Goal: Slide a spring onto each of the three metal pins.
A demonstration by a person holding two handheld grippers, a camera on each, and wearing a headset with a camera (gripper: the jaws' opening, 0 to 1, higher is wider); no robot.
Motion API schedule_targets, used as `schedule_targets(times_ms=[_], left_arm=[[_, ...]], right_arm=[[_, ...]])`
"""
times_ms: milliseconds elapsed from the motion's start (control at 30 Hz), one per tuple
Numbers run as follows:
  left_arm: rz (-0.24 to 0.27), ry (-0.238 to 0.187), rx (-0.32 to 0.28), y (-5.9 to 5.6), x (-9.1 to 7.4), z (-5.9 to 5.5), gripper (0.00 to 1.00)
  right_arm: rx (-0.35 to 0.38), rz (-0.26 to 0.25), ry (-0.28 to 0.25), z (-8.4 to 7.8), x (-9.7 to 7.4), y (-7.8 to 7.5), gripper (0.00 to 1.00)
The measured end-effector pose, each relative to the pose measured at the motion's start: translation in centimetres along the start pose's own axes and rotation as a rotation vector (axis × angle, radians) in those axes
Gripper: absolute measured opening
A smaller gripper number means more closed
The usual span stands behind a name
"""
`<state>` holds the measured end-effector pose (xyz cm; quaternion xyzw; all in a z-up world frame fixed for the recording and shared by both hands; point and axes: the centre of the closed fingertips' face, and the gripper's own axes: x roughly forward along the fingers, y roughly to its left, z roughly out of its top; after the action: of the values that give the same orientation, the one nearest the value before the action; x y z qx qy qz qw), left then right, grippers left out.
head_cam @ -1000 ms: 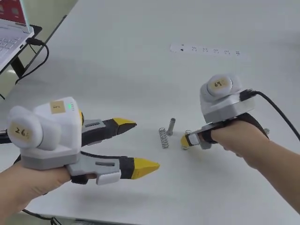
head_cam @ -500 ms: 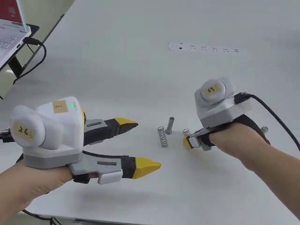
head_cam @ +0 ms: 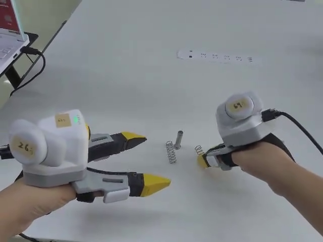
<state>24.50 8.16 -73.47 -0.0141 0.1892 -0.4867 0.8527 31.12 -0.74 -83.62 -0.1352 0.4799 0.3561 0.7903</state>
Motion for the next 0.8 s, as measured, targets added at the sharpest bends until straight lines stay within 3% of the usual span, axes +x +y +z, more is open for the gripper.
schedule_targets(times_ms=[67,100,167,300,500,667,800], left_arm=[[-0.001,0.001,-0.001,0.0,0.2,0.0,0.56],[-0.003,0.000,-0.002,-0.1,0.2,0.1,0.56],[-0.004,0.000,0.001,-0.1,0.4,0.2,0.56],[-0.005,0.001,0.003,-0.2,0.7,0.3,0.56],[-0.010,0.006,0.008,-0.6,1.2,0.4,0.56],[-0.018,0.003,-0.006,-1.0,1.7,0.5,0.55],[-0.020,0.011,-0.005,-1.3,2.3,0.4,0.55]], right_arm=[[0.003,0.006,-0.012,0.0,-0.3,-0.1,0.09],[0.026,0.033,-0.047,0.4,-0.5,0.2,0.09],[0.062,0.055,-0.053,0.4,-0.8,0.3,0.09],[0.038,0.058,-0.088,0.6,-1.3,0.0,0.09],[0.097,0.087,-0.120,0.4,-2.4,-0.1,0.09],[0.154,0.169,-0.202,0.9,-3.9,0.8,0.09],[0.151,0.164,-0.207,0.4,-5.1,0.2,0.09]])
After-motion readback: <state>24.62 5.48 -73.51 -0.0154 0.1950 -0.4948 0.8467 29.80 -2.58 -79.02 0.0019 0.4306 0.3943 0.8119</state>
